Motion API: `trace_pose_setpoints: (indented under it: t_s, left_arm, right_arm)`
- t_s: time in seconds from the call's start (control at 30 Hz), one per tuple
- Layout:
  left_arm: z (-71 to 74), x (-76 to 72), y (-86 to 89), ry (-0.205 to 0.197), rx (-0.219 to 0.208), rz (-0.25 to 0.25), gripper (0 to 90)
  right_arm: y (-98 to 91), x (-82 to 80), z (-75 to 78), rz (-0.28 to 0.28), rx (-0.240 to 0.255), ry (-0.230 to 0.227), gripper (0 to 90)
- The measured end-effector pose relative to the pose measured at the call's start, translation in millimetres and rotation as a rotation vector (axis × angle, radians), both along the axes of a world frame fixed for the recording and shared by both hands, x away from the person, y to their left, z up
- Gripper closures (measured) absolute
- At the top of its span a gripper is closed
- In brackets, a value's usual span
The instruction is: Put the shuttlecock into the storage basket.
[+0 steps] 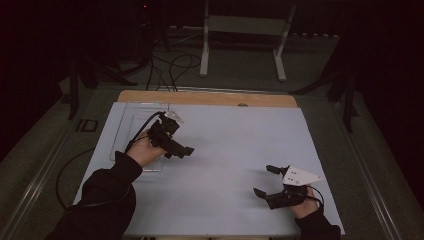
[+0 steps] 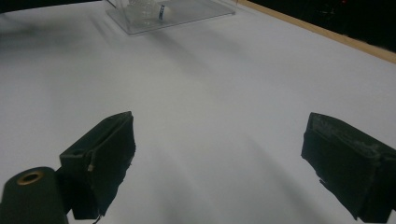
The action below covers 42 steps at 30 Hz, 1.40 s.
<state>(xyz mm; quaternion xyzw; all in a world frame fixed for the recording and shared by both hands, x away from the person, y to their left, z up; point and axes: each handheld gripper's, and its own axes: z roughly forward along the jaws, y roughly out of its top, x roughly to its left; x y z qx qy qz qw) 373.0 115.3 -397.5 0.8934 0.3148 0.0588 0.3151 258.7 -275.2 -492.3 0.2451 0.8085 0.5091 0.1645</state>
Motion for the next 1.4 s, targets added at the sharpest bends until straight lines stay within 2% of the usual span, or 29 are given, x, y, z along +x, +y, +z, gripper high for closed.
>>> trace_pose_setpoints:
  t_s: [0.2, 0.27, 0.37, 0.43, 0.5, 0.67, 0.73, 0.9, 0.97, 1.2, 1.4]
  left_arm:
    - [0.6, -6.8, -8.5, -0.013, -0.053, -0.041, 0.0]
    - [-1.8, -8.9, -12.4, -0.001, -0.049, -0.060, 0.0]
    - [-4.0, -12.1, -16.1, -0.005, -0.056, -0.078, 0.0]
    - [-7.0, -16.8, -21.3, -0.005, -0.074, -0.099, 0.0]
    - [-8.5, -19.9, -24.5, -0.009, -0.073, -0.120, 0.0]
    - [-13.0, -28.6, -28.8, -0.011, -0.106, -0.140, 0.0]
    - [-16.3, -33.1, -29.5, -0.010, -0.106, -0.157, 0.0]
    - [-27.2, -43.2, -27.8, 0.012, -0.145, -0.179, 0.0]
    - [-30.6, -46.5, -26.0, 0.005, -0.159, -0.190, 0.0]
    - [-40.9, -58.9, -19.7, -0.003, -0.152, -0.200, 0.0]
    - [-50.6, -69.7, -9.6, -0.017, -0.164, -0.212, 0.0]
  right_arm:
    - [-0.6, -0.6, 0.0, -0.002, 0.002, 0.002, 9.6]
    - [-0.8, -0.5, -0.1, -0.001, 0.002, 0.003, 9.5]
    - [-0.4, -0.8, 0.0, -0.001, 0.000, 0.004, 9.5]
    - [-0.4, -0.8, 0.3, 0.001, 0.001, 0.000, 9.5]
    - [-0.5, -0.7, 0.1, 0.001, 0.002, 0.001, 9.6]
    - [-0.5, -0.9, 0.0, 0.002, 0.003, 0.003, 9.5]
    - [-0.7, -1.0, 0.2, 0.001, 0.004, 0.002, 9.5]
    - [-0.6, -1.1, 0.1, 0.001, 0.001, 0.001, 9.5]
    - [-0.5, -1.0, 0.0, 0.002, 0.002, 0.004, 9.5]
    - [-0.3, -1.4, 0.6, 0.004, -0.002, 0.001, 9.5]
    - [-0.4, -1.1, 0.3, 0.008, -0.002, 0.000, 9.5]
